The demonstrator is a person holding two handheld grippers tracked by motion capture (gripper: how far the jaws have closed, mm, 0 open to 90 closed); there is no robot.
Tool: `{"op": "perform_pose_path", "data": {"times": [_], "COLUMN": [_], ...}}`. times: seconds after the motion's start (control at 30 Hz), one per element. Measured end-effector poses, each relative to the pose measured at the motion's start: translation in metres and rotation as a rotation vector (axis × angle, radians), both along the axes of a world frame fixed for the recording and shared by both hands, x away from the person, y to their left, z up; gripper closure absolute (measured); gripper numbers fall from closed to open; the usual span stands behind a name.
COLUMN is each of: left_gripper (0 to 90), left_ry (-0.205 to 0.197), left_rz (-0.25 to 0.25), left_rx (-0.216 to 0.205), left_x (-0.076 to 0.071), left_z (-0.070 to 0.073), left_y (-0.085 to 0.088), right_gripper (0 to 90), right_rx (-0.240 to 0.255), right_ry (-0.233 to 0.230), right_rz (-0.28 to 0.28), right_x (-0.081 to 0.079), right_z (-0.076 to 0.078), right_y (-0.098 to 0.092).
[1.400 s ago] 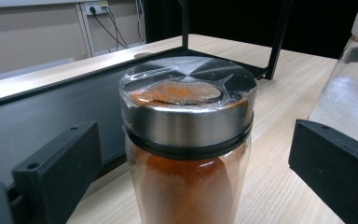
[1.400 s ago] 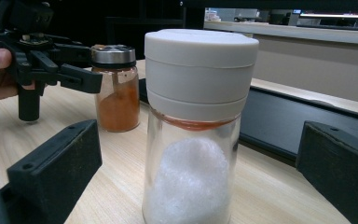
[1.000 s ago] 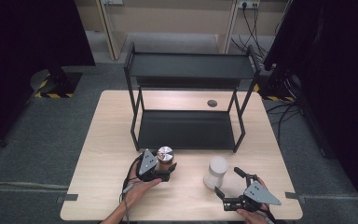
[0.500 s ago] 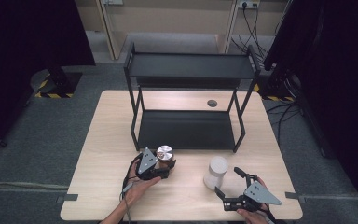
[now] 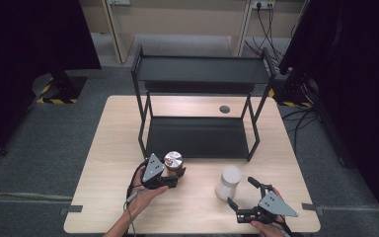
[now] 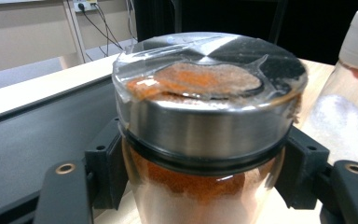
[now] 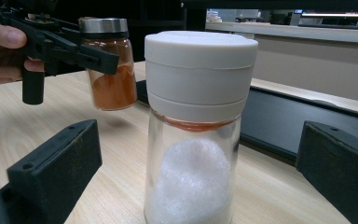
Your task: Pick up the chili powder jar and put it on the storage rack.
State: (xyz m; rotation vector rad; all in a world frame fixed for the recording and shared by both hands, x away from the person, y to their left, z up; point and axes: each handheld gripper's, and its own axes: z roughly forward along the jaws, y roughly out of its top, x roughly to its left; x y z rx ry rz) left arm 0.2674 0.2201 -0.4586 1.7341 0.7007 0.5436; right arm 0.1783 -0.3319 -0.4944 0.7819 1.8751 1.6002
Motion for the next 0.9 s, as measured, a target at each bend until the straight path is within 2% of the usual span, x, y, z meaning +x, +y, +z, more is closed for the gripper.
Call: {"op": "perform_pose_path", "data": {"times": [0.4, 0.9], "left_gripper": [30.5, 30.6], "left_ry": [0.021, -0.004], "left_rz": [-0.008, -0.032], "left_rx": [-0.005, -0.018], "left_x": [-0.001, -0.004], "left_z": [0.012, 0.040], "left_y": [0.000, 0.004], "right_gripper": [0.2, 0.2], "right_rx": [0.001, 0.001], "right_ry": [-0.002, -0.004], "right_rz": [-0.002, -0.004], "right_x": [0.000, -0.001], "right_z": [0.000, 0.000], "right_y": [0.000, 0.000]}}
